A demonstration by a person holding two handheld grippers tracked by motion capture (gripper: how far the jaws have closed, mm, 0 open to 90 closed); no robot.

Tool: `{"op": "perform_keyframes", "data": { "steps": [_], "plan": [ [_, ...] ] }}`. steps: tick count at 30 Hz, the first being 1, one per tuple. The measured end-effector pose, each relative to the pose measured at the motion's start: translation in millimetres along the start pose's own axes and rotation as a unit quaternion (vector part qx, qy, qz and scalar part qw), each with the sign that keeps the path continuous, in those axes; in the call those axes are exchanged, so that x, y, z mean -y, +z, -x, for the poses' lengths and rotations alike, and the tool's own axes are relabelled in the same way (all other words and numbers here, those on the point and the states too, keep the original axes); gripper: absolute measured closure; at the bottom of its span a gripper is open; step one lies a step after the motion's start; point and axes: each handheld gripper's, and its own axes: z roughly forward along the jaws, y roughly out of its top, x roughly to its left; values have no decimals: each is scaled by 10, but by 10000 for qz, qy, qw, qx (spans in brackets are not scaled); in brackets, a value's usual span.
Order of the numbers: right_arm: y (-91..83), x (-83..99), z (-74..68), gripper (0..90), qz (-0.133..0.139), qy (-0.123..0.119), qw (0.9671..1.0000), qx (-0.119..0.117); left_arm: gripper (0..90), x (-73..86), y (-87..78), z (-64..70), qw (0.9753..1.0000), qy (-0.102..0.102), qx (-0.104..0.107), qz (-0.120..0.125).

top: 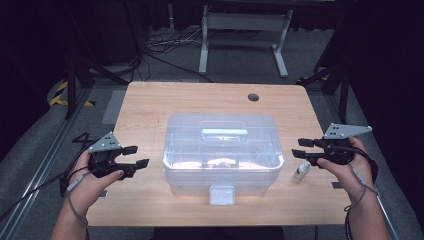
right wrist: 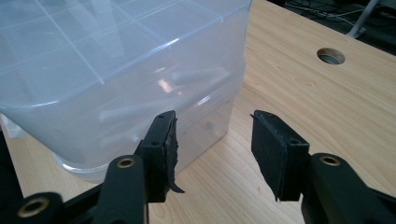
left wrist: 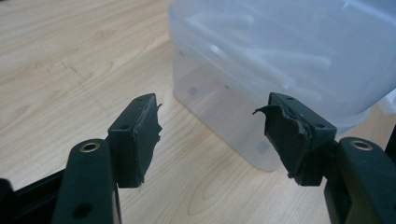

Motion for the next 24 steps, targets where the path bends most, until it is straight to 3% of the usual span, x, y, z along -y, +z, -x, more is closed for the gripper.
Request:
{"op": "perform_keyframes", "data": {
  "steps": [2,5,7,11,15,20,24],
  "plan": [
    [-14,-7,-20,513,4,3,10000,-44,387,-23,-20,27,10000,-7,37,89],
    [-20,-12,-26,512,22,6,10000,-45,443,-66,-44,47,9993,-73,298,194],
    [-19,-10,-26,511,26,12,10000,-56,446,-94,-57,54,9991,-77,352,240],
    [-32,0,-18,497,42,69,9999,-75,445,-207,-116,113,9990,98,317,307],
    [-52,-6,-28,488,84,115,9999,-54,420,-284,-158,175,9974,156,508,491],
    [-75,-100,-99,488,365,40,9986,-378,406,-244,-148,144,9984,135,411,359],
    [-61,-190,-157,487,367,-103,9978,-536,408,-217,-163,108,9990,89,307,311]
  ]
}}
